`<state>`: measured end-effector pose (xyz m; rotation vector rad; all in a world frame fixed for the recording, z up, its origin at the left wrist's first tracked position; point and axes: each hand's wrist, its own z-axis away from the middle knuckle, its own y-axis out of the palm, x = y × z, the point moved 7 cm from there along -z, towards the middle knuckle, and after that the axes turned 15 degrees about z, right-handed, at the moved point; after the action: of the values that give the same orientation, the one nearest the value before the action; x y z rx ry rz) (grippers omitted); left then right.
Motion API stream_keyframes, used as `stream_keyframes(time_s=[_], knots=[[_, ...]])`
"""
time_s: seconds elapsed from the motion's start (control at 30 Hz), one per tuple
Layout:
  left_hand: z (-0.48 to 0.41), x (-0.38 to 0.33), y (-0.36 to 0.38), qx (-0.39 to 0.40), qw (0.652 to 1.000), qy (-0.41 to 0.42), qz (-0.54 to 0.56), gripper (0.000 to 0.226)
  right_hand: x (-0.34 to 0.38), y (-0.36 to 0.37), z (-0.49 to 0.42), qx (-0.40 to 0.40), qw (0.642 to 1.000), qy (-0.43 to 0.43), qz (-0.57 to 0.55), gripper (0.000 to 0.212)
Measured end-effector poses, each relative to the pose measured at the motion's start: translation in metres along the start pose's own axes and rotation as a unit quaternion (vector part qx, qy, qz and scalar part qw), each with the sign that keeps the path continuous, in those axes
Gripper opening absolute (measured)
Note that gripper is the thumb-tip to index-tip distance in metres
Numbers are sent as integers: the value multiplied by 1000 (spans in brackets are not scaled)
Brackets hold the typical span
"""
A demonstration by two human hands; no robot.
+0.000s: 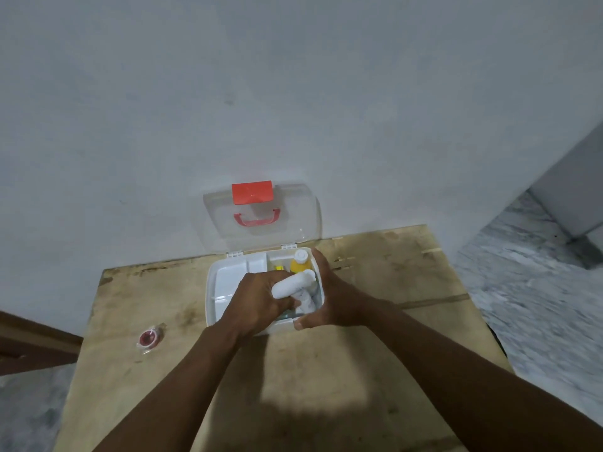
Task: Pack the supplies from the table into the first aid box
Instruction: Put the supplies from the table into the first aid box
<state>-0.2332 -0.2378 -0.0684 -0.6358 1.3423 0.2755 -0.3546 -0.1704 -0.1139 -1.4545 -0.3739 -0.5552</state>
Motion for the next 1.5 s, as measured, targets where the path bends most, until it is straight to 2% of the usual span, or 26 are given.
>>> stream_keyframes(time_s=[0.13,0.23,0.33,0.43,0.53,0.67,0.77,0.9,1.07,1.2,1.37,1.5], knots=[[-2,1,11,21,999,12,-28,6,-8,3,0,3,1000,29,-4,126],[-1,2,13,29,999,7,-30,15,-4,-1,5,-5,1000,16,-8,136],[1,5,9,11,1000,-9,-16,22,3,-7,6,-11,1000,-3,-25,129],[6,0,8,-4,1000,0,8,20,4,-6,5,-15,1000,2,-22,125],[11,-9,6,-25,999,16,23,7,0,-5,6,-18,1000,14,-21,127],[13,-10,-2,-82,990,4,116,24,3,-9,9,-26,999,11,-39,124],[14,-9,-4,-96,992,10,87,29,3,-9,9,-23,999,19,-41,124],[13,-12,-11,-116,989,27,86,11,6,-10,12,-14,998,28,-55,124],[17,-11,-8,-39,998,55,-5,31,6,-9,11,0,997,34,-65,128],[24,-12,0,35,991,103,-81,42,3,-5,12,19,995,46,-81,129],[22,-10,9,57,988,115,-91,38,-1,1,13,34,993,60,-92,139],[14,-9,18,81,984,114,-112,31,-5,2,12,38,994,68,-82,137]])
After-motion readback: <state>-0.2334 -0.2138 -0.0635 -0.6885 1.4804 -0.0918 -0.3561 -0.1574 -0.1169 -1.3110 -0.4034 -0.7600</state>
